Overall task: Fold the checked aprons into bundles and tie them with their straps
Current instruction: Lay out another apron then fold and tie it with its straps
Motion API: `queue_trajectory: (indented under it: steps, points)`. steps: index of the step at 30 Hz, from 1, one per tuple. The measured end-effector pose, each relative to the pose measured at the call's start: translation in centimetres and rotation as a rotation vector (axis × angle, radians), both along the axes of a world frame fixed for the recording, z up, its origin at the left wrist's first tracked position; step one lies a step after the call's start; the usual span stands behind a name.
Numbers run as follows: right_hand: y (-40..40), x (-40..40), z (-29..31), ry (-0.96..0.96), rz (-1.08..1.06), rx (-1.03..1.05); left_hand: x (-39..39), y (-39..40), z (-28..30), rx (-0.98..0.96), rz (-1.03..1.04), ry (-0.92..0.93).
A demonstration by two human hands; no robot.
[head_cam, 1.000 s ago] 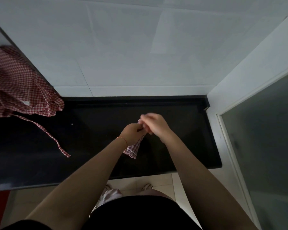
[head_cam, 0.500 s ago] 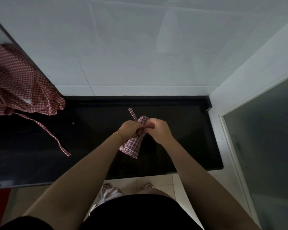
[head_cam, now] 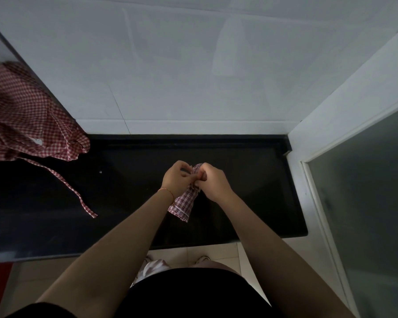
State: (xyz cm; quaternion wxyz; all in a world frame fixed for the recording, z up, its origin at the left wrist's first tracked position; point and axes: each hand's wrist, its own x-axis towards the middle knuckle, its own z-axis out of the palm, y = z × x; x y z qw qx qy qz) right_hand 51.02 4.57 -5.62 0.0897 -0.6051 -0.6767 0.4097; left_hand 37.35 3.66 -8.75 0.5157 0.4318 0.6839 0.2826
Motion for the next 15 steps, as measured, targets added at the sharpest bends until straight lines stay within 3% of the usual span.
queue_trajectory:
  steps: [4, 9, 12, 15]
  points:
    - [0.2, -0.5, 0.2, -0.104, 0.021, 0.034, 0.1, 0.3, -0.3, -0.015, 0.037, 0.140]
    - [1.2, -1.1, -0.2, -0.272, 0.140, 0.074, 0.1, 0.6, 0.5, -0.023, -0.160, 0.113]
    - [3.2, -2.8, 0.4, -0.517, 0.204, -0.247, 0.6, 0.7, 1.0, 0.076, -0.234, 0.328]
    - [2.5, -2.9, 0.5, -0.547, 0.199, -0.133, 1.0, 0.3, 1.2, 0.176, -0.273, 0.470]
